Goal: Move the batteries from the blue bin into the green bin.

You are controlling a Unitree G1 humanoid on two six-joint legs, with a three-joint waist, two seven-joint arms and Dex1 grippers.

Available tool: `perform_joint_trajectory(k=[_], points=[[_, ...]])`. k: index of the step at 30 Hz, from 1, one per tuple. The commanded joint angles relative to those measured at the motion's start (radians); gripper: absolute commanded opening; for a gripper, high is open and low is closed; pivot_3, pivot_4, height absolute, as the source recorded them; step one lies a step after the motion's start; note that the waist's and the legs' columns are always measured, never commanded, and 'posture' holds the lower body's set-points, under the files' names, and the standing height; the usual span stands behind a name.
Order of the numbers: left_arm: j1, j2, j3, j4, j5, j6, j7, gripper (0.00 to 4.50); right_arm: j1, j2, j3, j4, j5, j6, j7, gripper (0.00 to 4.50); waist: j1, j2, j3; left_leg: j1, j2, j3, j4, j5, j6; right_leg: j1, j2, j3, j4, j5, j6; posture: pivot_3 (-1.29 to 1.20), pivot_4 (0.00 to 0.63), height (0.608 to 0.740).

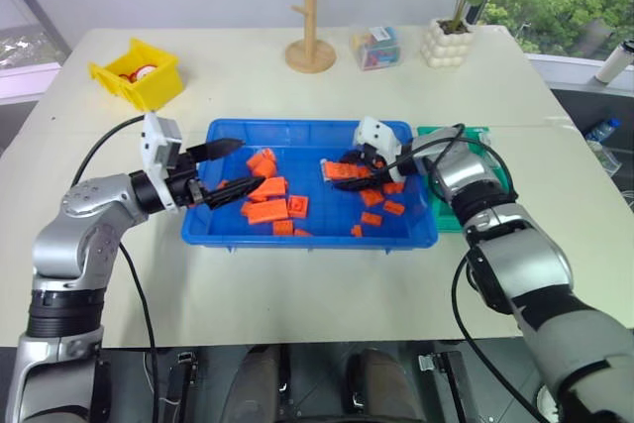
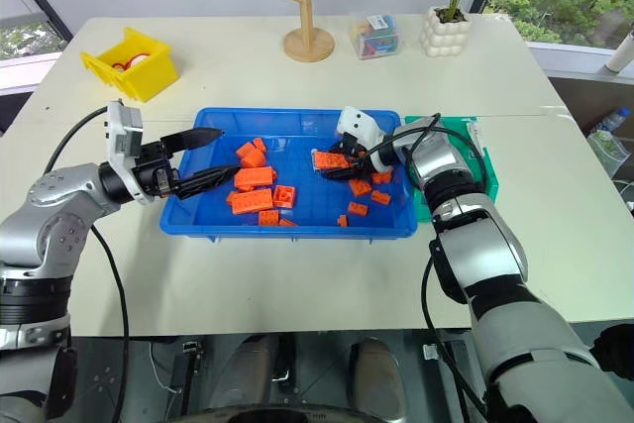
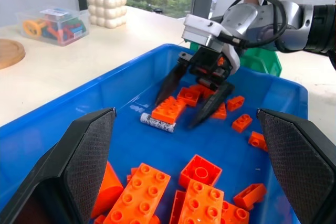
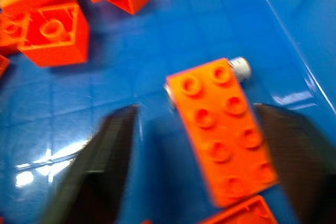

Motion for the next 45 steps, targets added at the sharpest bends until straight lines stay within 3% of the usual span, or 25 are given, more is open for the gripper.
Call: perform_joint_trajectory(k=[1,2,12,19,23,24,29,34,45], points=[[0.001,0.014,0.029,-0.038,-0.017,-0.005,0.006,4.50,-0.029,0.003,-0.017,0.020,-0.011,-0.023,0.002,1.43,0.000,0.000,0.000,0.000,0.000,0.000,0.000,0.000,0.000,0.000,0.000,0.000,0.000,0.000,0.000,0.00,0.150,0.739],[0.003,0.015,0.030,-0.041,-0.017,-0.005,0.007,4.50,-0.030,0.003,-0.020,0.023,-0.014,-0.027,0.001,1.09,0.000,0.000,0.000,0.000,0.000,0.000,0.000,0.000,0.000,0.000,0.000,0.000,0.000,0.000,0.000,0.00,0.150,0.739],[-0.001,0.013,0.027,-0.032,-0.017,-0.008,0.004,4.50,-0.061,-0.030,-0.062,-0.018,-0.002,-0.039,-0.017,1.12,0.000,0.000,0.000,0.000,0.000,0.000,0.000,0.000,0.000,0.000,0.000,0.000,0.000,0.000,0.000,0.00,0.150,0.739],[-0.006,0.011,0.023,-0.021,-0.013,-0.011,-0.003,4.50,0.091,-0.068,-0.064,-0.410,0.102,0.163,0.160,1.12,0.000,0.000,0.000,0.000,0.000,0.000,-0.001,0.000,0.000,0.000,0.000,0.000,0.000,0.000,0.000,0.00,0.150,0.739],[-0.009,0.010,0.022,-0.017,-0.013,-0.012,-0.005,4.50,0.200,-0.091,-0.050,-0.612,0.124,0.283,0.172,1.12,0.005,0.000,0.000,0.000,0.000,0.000,0.000,0.000,0.000,0.000,0.000,0.000,0.000,0.000,0.000,0.00,0.150,0.739],[-0.009,0.009,0.021,-0.017,-0.013,-0.013,-0.006,4.50,0.218,-0.093,-0.046,-0.634,0.125,0.299,0.169,2.16,0.005,0.000,0.000,0.000,0.000,0.000,0.000,0.000,0.000,0.000,-0.001,0.000,0.000,0.000,0.000,0.00,0.150,0.739],[-0.020,0.009,0.017,-0.004,-0.010,-0.016,-0.012,4.50,0.249,-0.088,-0.032,-0.671,0.119,0.328,0.138,4.45,0.003,0.000,0.000,0.000,0.000,0.000,0.000,0.000,0.000,0.000,0.000,0.000,0.000,0.000,0.000,0.00,0.150,0.739],[-0.025,0.012,0.016,0.002,-0.007,-0.018,-0.014,4.50,0.204,-0.071,-0.060,-0.629,0.121,0.299,0.065,4.45,0.002,0.000,0.000,0.000,0.000,0.000,0.000,0.000,0.000,0.000,0.000,0.000,0.000,0.000,0.000,0.00,0.150,0.739],[-0.007,0.052,0.023,-0.004,-0.001,-0.010,-0.033,4.50,0.086,0.062,-0.081,-0.317,0.097,0.154,-0.117,4.45,0.000,0.000,0.000,0.000,0.000,0.000,0.000,0.000,0.000,0.000,0.000,0.000,0.000,0.000,0.000,0.00,0.150,0.739]])
